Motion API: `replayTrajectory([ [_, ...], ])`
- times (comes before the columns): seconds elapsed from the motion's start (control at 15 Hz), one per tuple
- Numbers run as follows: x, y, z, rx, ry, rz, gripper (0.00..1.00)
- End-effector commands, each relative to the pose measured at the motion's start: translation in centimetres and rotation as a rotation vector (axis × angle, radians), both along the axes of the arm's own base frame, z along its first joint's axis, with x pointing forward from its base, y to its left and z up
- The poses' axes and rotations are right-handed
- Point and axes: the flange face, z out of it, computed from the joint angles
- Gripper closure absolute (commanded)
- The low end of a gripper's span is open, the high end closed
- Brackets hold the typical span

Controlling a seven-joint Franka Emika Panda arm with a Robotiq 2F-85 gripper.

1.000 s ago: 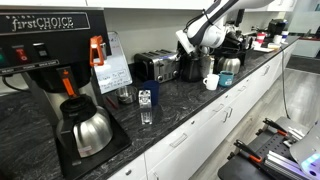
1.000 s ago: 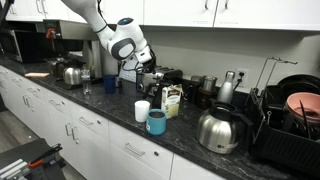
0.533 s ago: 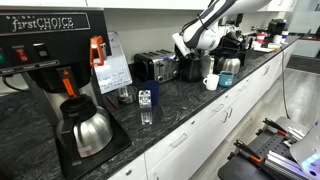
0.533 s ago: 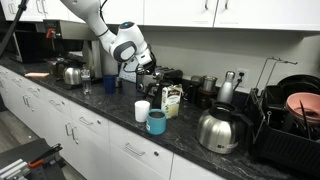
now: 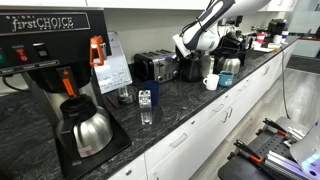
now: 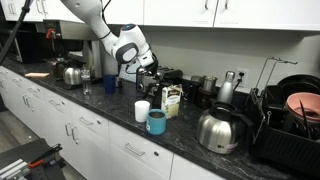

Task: Push down the toaster lever to the right.

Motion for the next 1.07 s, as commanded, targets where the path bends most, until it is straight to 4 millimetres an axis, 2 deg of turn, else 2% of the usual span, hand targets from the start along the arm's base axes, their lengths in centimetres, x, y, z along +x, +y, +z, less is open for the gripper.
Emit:
replayTrajectory([
  [0.0,0.4,0.3,0.0,0.002,0.003,-0.002,1.00],
  [0.2,0.1,1.1,-0.9,0.007,0.028,0.010,1.00],
  [1.0,-0.1,0.8,-4.1,-0.007,0.083,0.001,1.00],
])
